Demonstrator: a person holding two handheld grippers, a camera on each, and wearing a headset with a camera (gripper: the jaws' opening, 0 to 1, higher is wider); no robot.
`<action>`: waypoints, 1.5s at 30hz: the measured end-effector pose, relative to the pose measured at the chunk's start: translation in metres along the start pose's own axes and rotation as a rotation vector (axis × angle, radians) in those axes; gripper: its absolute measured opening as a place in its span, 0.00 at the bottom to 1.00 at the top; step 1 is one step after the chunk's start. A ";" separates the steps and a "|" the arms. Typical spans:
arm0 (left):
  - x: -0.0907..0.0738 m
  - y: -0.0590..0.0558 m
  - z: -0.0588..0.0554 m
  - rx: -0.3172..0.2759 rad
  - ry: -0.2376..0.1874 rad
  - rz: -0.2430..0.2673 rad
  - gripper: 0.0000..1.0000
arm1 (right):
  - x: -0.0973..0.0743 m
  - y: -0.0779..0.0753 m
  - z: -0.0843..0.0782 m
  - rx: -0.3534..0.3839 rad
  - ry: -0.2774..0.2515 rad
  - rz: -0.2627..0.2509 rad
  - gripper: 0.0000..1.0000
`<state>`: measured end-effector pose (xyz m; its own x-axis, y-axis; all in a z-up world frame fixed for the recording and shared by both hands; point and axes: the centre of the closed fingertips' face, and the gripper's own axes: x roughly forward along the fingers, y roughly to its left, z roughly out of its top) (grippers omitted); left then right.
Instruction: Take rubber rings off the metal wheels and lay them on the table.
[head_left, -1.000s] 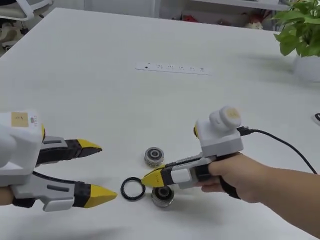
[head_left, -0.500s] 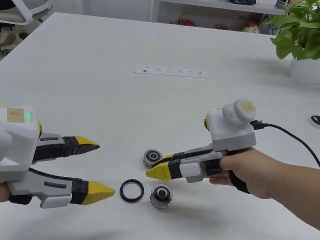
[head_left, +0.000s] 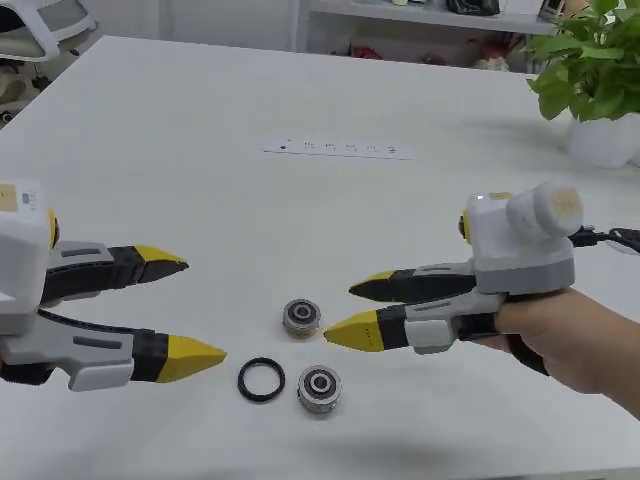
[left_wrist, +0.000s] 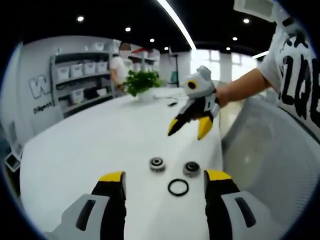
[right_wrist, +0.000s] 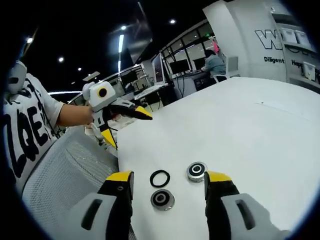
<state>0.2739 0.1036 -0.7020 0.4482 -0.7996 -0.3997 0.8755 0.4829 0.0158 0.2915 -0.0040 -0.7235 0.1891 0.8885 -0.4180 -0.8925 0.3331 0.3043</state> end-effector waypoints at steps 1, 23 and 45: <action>-0.001 0.001 0.002 0.003 -0.002 0.003 0.64 | -0.004 -0.001 0.001 -0.008 -0.007 -0.014 0.57; -0.019 0.000 0.000 -0.045 -0.031 0.074 0.76 | -0.052 -0.003 -0.019 -0.087 -0.039 -0.176 0.77; -0.031 -0.004 -0.011 -0.078 -0.024 0.124 0.77 | -0.057 -0.004 -0.029 -0.111 -0.028 -0.212 0.78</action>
<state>0.2547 0.1298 -0.6995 0.5570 -0.7399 -0.3772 0.7969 0.6041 -0.0083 0.2724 -0.0654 -0.7261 0.3866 0.8117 -0.4379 -0.8709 0.4775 0.1162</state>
